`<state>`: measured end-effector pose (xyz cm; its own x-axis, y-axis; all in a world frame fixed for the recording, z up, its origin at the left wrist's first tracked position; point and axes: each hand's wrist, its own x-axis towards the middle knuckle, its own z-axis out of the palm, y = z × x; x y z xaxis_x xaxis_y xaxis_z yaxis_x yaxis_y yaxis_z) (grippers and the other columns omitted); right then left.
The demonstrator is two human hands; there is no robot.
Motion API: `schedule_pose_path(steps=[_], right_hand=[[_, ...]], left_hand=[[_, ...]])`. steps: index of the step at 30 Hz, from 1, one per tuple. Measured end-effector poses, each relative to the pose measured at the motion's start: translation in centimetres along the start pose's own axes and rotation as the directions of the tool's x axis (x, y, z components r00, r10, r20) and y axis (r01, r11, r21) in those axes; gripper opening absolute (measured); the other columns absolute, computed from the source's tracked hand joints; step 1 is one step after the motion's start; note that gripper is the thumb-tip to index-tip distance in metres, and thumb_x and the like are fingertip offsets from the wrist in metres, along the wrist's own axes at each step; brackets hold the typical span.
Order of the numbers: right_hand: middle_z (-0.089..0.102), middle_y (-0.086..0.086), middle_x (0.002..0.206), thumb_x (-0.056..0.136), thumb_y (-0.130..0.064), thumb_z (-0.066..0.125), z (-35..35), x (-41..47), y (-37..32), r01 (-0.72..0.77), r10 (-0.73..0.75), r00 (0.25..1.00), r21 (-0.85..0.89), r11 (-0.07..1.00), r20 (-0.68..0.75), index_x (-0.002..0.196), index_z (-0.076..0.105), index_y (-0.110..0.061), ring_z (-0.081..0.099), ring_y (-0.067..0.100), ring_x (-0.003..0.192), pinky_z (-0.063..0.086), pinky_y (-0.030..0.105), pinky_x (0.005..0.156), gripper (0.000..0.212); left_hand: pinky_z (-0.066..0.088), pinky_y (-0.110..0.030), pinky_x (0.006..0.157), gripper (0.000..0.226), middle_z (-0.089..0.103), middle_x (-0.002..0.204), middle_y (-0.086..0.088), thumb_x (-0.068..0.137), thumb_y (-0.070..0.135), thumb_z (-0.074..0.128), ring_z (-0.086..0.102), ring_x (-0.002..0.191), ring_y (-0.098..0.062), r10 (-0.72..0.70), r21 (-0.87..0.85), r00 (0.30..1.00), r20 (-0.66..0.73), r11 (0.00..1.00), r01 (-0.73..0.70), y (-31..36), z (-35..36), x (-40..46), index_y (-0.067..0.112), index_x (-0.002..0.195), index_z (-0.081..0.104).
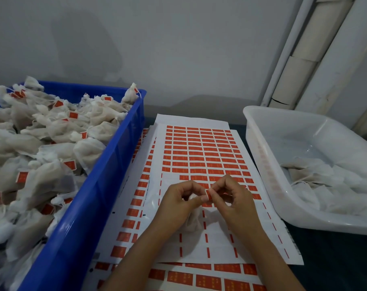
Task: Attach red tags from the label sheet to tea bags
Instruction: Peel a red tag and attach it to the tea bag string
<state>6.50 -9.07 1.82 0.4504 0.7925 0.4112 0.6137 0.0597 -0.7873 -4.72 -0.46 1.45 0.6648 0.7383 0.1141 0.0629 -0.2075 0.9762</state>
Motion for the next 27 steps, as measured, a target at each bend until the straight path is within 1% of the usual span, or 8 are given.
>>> schedule_pose_path(steps=[5, 9, 13, 18, 21, 24, 26, 27], right_hand=[[0.06, -0.012, 0.074, 0.083, -0.014, 0.063, 0.02, 0.05, 0.03, 0.022, -0.022, 1.0, -0.002, 1.0, -0.007, 0.077, 0.052, -0.03, 0.06, 0.004, 0.078, 0.049, 0.008, 0.071, 0.02], [0.061, -0.011, 0.075, 0.083, -0.014, 0.063, -0.19, 0.19, 0.26, 0.035, -0.035, 0.999, -0.023, 0.999, -0.035, 0.079, 0.055, -0.024, 0.061, 0.004, 0.076, 0.051, 0.011, 0.071, 0.014], [0.059, -0.016, 0.074, 0.082, -0.015, 0.064, 0.11, -0.09, 0.34, 0.042, -0.043, 0.999, -0.051, 0.998, -0.013, 0.081, 0.056, -0.02, 0.06, 0.001, 0.079, 0.048, 0.008, 0.072, 0.01], [0.06, -0.016, 0.075, 0.081, -0.018, 0.064, 0.17, -0.05, 0.34, 0.064, -0.065, 0.997, -0.017, 0.998, -0.031, 0.08, 0.056, -0.026, 0.061, 0.0, 0.08, 0.047, 0.005, 0.07, 0.012], [0.06, -0.019, 0.076, 0.079, -0.028, 0.061, 0.33, -0.2, 0.35, 0.055, -0.056, 0.997, -0.013, 0.998, -0.052, 0.08, 0.053, -0.035, 0.06, -0.003, 0.081, 0.045, 0.003, 0.069, 0.011], [0.058, -0.024, 0.08, 0.077, -0.04, 0.058, 0.67, -0.15, 0.39, 0.016, -0.018, 0.994, -0.019, 1.0, -0.105, 0.096, 0.048, -0.038, 0.059, -0.006, 0.084, 0.046, 0.002, 0.068, 0.021], [0.059, -0.023, 0.094, 0.079, -0.043, 0.056, 0.38, 0.08, 0.4, -0.088, 0.106, 0.98, 0.114, 0.99, -0.169, 0.116, 0.035, -0.04, 0.062, -0.002, 0.086, 0.051, 0.007, 0.07, 0.043], [0.059, -0.021, 0.099, 0.081, -0.046, 0.053, 0.09, 0.22, 0.4, -0.132, 0.17, 0.967, 0.194, 0.972, -0.19, 0.118, 0.033, -0.042, 0.064, 0.001, 0.086, 0.053, 0.012, 0.07, 0.042]], left_hand=[[0.049, -0.012, 0.076, 0.018, 0.064, 0.072, 0.023, 0.086, 0.015, 0.062, 0.061, 0.08, 0.002, 0.04, 0.014, 0.999, 0.018, 0.999, -0.041, 0.08, -0.1, -0.12, 0.029, 0.074, 0.063], [0.05, -0.017, 0.082, 0.018, 0.065, 0.082, 0.017, 0.089, 0.018, 0.057, 0.062, 0.087, -0.009, 0.015, 0.008, 0.999, 0.031, 1.0, -0.015, 0.15, 0.09, -0.14, 0.03, 0.079, 0.065], [0.047, -0.016, 0.078, 0.012, 0.065, 0.073, 0.02, 0.083, 0.026, 0.065, 0.061, 0.08, -0.005, -0.029, 0.052, 1.0, 0.009, 0.998, 0.029, 0.07, 0.24, -0.09, 0.03, 0.071, 0.066], [0.05, -0.022, 0.082, 0.01, 0.066, 0.077, 0.017, 0.081, 0.024, 0.067, 0.062, 0.083, -0.008, -0.019, 0.063, 1.0, -0.007, 0.998, 0.019, -0.07, 0.15, -0.06, 0.026, 0.072, 0.066], [0.051, -0.023, 0.083, 0.011, 0.065, 0.077, 0.016, 0.081, 0.022, 0.067, 0.063, 0.081, -0.008, -0.029, 0.045, 0.999, -0.02, 0.999, 0.03, 0.0, 0.08, 0.04, 0.025, 0.071, 0.065], [0.05, -0.018, 0.08, 0.013, 0.065, 0.075, 0.017, 0.082, 0.02, 0.067, 0.063, 0.078, -0.004, -0.037, 0.037, 0.999, -0.033, 0.999, 0.039, -0.03, -0.08, 0.02, 0.026, 0.07, 0.064], [0.049, -0.017, 0.08, 0.012, 0.067, 0.083, 0.013, 0.082, 0.02, 0.067, 0.064, 0.084, -0.008, -0.053, 0.026, 0.998, -0.028, 0.998, 0.054, -0.11, -0.09, -0.11, 0.025, 0.071, 0.063], [0.049, -0.016, 0.081, 0.011, 0.067, 0.088, 0.012, 0.082, 0.019, 0.067, 0.064, 0.088, -0.008, -0.067, 0.005, 0.997, -0.025, 0.998, 0.067, -0.13, -0.05, -0.16, 0.024, 0.073, 0.063]])
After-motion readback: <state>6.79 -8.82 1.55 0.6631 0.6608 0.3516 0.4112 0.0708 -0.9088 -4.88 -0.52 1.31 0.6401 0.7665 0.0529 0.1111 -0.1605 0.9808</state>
